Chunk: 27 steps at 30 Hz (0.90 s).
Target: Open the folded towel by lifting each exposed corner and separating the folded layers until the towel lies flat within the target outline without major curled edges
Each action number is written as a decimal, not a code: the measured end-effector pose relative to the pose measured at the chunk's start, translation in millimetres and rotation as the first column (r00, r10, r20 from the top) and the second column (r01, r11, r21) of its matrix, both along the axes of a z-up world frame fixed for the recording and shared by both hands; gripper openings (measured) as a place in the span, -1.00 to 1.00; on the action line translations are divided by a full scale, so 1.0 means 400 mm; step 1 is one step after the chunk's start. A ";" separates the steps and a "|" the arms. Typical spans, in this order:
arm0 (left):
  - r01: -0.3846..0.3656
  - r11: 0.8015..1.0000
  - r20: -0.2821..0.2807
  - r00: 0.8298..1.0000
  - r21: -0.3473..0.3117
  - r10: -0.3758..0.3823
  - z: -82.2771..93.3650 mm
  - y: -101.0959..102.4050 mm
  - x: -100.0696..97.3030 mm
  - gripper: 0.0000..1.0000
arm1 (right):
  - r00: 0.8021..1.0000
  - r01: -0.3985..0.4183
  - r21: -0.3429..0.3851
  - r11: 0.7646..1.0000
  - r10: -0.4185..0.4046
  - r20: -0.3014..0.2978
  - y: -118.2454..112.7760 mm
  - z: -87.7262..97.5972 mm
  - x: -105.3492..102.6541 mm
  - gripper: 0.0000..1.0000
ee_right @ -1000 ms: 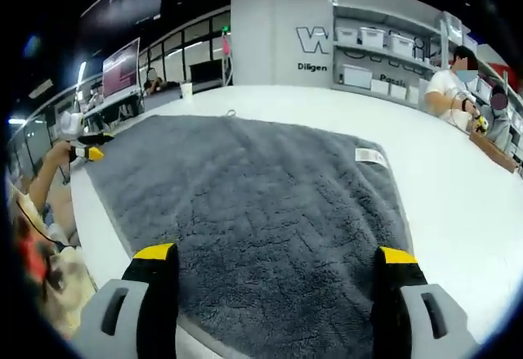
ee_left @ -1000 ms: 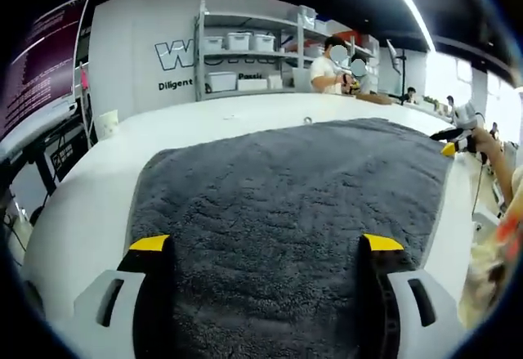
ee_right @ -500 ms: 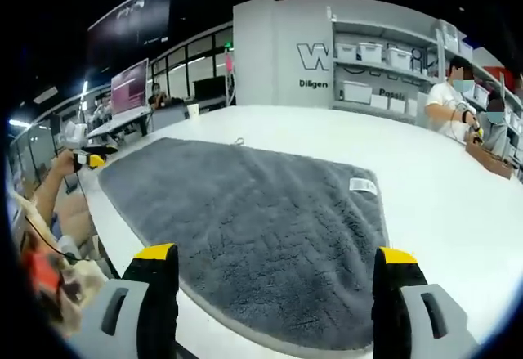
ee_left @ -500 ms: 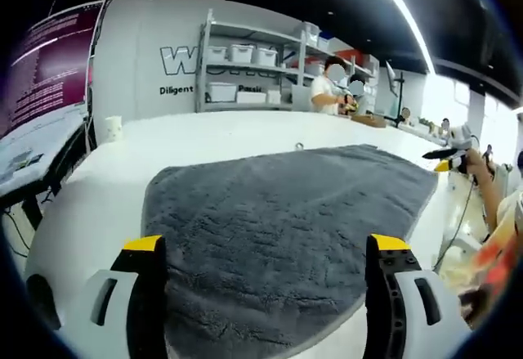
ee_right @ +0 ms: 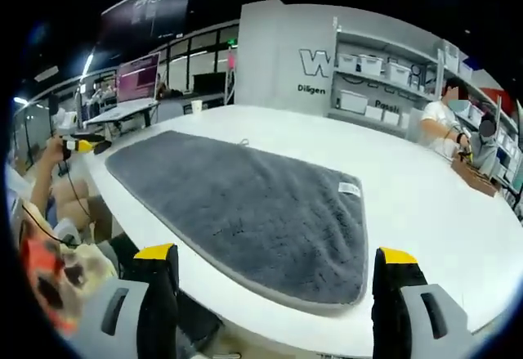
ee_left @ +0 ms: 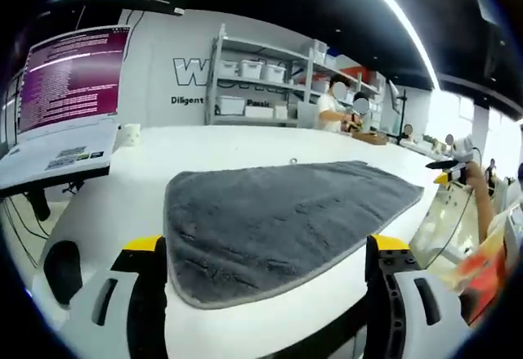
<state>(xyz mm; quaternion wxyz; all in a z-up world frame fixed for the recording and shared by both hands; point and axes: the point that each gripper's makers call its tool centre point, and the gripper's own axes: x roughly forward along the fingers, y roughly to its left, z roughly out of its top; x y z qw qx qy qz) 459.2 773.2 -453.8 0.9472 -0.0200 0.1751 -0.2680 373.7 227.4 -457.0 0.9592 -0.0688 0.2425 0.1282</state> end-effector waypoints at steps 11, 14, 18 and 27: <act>-0.040 0.999 -0.041 0.998 -0.011 0.040 -0.043 0.039 -0.032 0.97 | 1.000 -0.010 -0.011 1.000 0.010 -0.011 0.000 -0.021 -0.006 0.99; -0.034 0.999 -0.041 0.999 -0.017 0.033 -0.043 0.033 -0.033 0.97 | 1.000 -0.004 -0.013 1.000 0.004 -0.011 -0.003 -0.024 -0.008 0.99; -0.022 1.000 -0.033 0.999 -0.019 0.021 -0.035 0.025 -0.035 0.96 | 1.000 -0.004 -0.014 1.000 0.003 -0.004 0.000 -0.027 -0.014 0.99; -0.003 1.000 -0.040 0.999 -0.017 0.003 -0.038 0.021 -0.046 0.95 | 1.000 -0.014 -0.019 1.000 0.015 0.019 0.005 -0.006 -0.023 0.99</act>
